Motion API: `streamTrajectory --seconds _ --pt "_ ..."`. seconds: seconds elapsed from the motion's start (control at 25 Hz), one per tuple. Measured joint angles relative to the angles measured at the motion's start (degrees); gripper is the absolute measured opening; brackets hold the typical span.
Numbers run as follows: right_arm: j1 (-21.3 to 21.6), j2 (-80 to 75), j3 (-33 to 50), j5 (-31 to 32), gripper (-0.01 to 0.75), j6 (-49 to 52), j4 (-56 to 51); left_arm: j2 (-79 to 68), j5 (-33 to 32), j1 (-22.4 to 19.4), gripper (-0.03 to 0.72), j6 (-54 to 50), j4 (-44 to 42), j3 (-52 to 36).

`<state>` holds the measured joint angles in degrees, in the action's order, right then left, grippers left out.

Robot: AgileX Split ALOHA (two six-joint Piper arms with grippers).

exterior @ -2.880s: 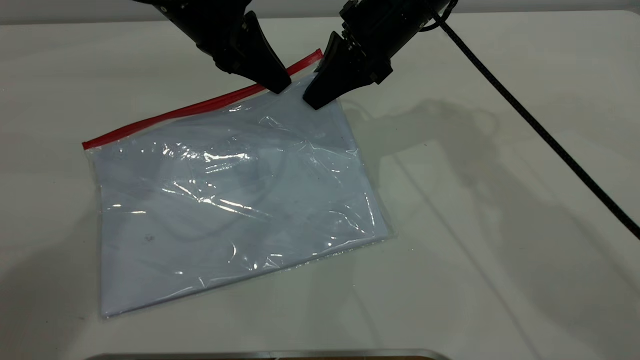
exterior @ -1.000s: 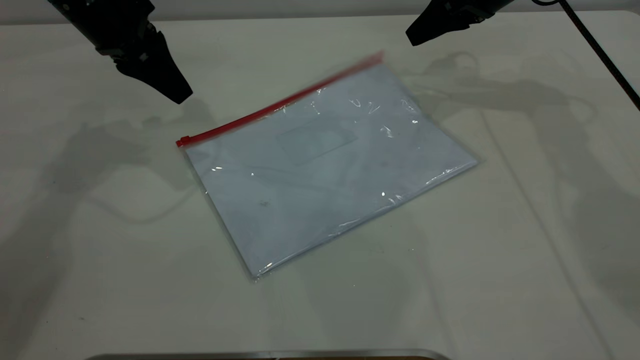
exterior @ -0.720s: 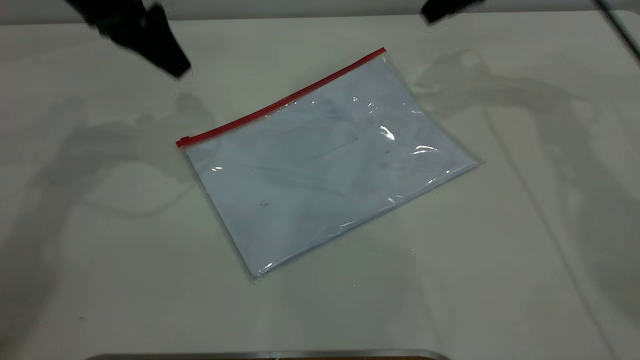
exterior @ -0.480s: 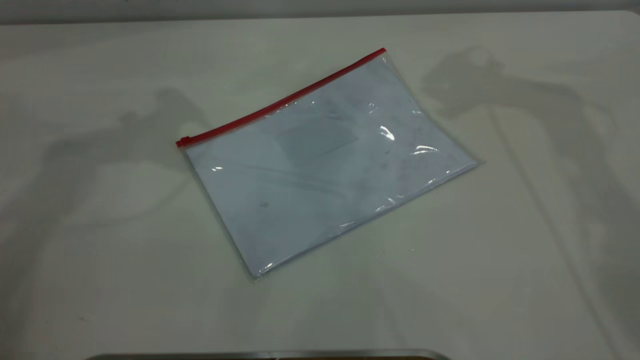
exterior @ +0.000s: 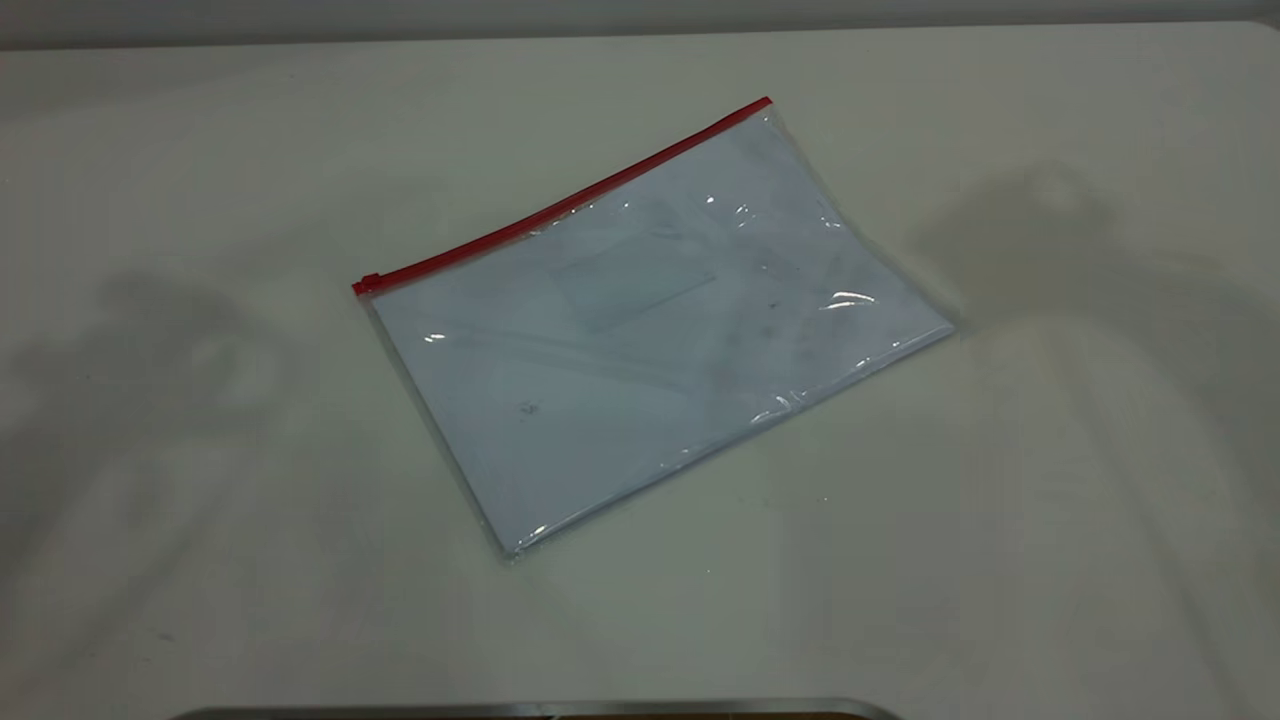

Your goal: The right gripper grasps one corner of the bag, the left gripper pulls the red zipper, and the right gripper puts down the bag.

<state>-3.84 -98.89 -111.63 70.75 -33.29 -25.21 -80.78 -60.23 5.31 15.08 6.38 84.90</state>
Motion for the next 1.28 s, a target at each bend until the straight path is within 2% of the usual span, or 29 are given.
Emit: streamTrajectory --seconds 0.28,0.48,0.84,1.12,1.28 --pt "0.0 10.23 0.07 0.0 0.578 11.48 4.06 12.87 -6.37 0.0 0.581 -0.92 -2.65 0.0" --pt "0.0 18.82 4.71 0.0 0.578 13.23 3.96 20.57 -6.64 0.0 0.581 -0.87 -2.95 -0.08" --pt "0.0 35.21 27.21 0.0 0.578 11.94 -2.5 33.29 -6.64 0.0 0.581 -1.54 -2.91 -2.96" --pt "0.0 50.87 45.75 0.0 0.578 6.18 -5.78 48.46 -6.68 0.0 0.581 -1.58 -3.09 -15.4" --pt "0.0 60.75 52.26 0.0 0.578 4.47 -5.67 55.72 -6.68 0.0 0.581 -1.65 -3.0 -23.44"
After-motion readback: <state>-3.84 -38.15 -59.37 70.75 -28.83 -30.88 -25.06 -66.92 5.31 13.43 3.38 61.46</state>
